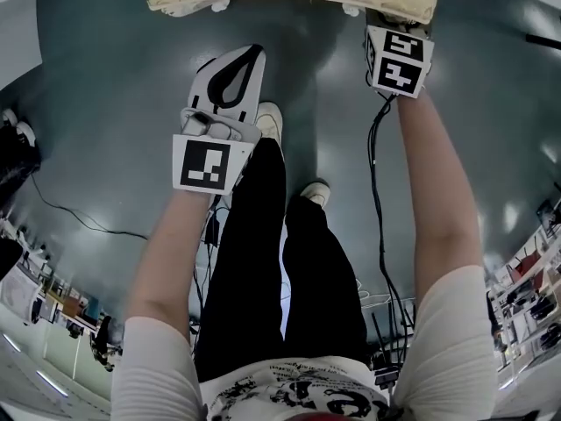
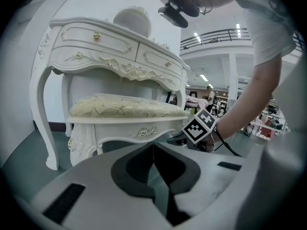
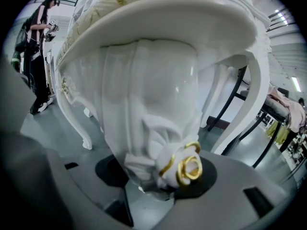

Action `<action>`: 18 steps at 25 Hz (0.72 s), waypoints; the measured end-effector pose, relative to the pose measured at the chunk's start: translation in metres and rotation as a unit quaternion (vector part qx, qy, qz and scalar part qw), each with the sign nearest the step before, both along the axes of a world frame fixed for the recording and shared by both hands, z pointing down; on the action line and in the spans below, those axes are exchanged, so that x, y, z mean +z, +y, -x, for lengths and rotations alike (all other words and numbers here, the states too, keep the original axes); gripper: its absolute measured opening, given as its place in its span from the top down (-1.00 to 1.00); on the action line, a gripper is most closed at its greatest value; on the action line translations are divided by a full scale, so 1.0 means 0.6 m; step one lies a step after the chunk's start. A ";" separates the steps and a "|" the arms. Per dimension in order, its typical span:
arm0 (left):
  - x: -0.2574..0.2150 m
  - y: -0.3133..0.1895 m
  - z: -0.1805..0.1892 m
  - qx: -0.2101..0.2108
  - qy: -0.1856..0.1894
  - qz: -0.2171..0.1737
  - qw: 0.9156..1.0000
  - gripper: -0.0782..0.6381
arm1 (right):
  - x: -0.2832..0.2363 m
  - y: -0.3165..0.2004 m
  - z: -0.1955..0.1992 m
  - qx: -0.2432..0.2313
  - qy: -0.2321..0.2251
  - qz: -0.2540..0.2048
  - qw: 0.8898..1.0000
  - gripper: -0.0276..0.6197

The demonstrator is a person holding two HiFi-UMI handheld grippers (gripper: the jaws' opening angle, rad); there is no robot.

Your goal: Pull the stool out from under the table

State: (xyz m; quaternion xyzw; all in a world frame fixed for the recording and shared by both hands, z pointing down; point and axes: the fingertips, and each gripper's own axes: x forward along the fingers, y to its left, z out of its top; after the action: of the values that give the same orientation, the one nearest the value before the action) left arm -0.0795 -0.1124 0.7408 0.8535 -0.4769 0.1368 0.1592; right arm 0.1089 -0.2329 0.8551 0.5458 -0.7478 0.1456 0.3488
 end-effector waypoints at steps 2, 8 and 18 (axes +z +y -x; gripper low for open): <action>-0.004 0.016 -0.011 -0.010 0.007 -0.008 1.000 0.72 | 0.001 0.017 -0.008 -0.004 0.001 0.001 1.000 0.14; -0.011 0.104 -0.010 -0.039 0.019 -0.002 0.999 0.73 | 0.008 0.104 -0.020 -0.020 0.004 0.008 1.000 0.14; 0.001 0.206 0.039 -0.057 0.014 0.011 0.998 0.72 | 0.018 0.223 0.020 -0.033 0.006 0.020 0.999 0.14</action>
State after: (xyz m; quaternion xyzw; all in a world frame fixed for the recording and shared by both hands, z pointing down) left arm -0.1027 0.0113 0.7413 0.8250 -0.5208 0.1211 0.1830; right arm 0.0966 -0.0991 0.8656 0.5147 -0.7603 0.1454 0.3685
